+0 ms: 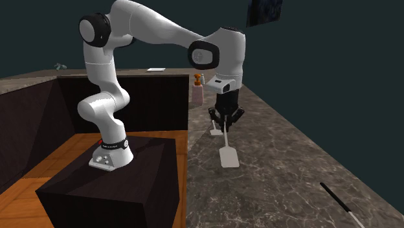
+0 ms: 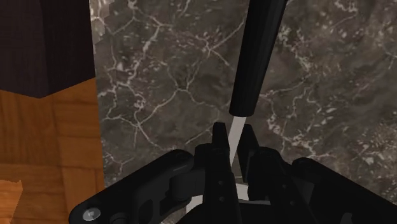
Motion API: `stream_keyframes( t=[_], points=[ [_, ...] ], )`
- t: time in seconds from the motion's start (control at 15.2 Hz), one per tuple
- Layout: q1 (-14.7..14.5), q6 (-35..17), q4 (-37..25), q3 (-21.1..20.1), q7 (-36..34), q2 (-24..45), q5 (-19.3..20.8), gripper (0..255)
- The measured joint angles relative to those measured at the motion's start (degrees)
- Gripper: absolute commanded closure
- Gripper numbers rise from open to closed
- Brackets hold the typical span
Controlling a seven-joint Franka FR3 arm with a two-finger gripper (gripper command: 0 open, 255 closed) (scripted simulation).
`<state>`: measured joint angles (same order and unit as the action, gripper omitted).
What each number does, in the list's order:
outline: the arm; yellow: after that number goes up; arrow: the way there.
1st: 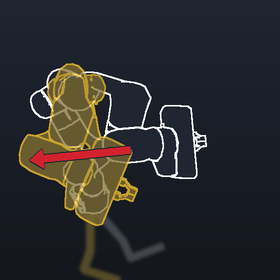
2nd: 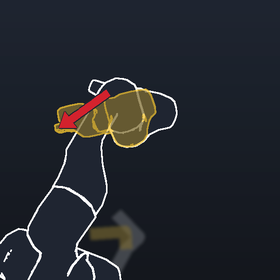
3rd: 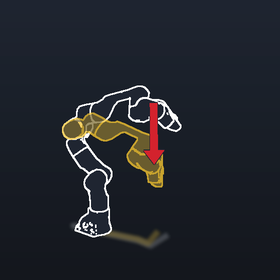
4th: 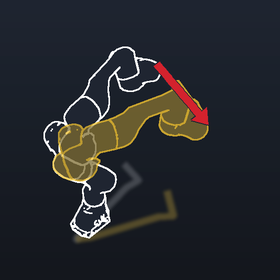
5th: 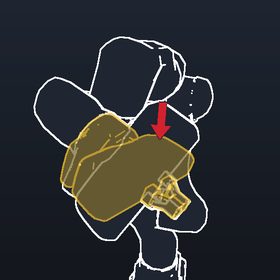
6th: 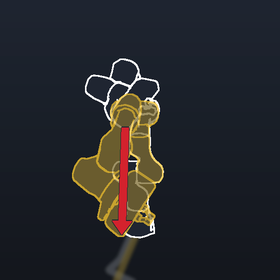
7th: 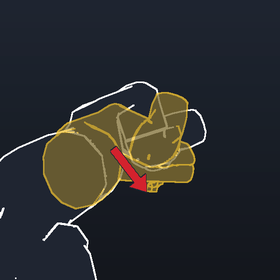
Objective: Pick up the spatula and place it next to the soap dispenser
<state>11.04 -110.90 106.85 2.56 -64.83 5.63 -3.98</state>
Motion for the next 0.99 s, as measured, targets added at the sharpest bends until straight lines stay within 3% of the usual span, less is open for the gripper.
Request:
stream_keyframes(
  t=[0.99],
  points=[
    [0.08,11.3,-10.19,0.07,-0.64,-1.13,0.26,255]
  ],
)
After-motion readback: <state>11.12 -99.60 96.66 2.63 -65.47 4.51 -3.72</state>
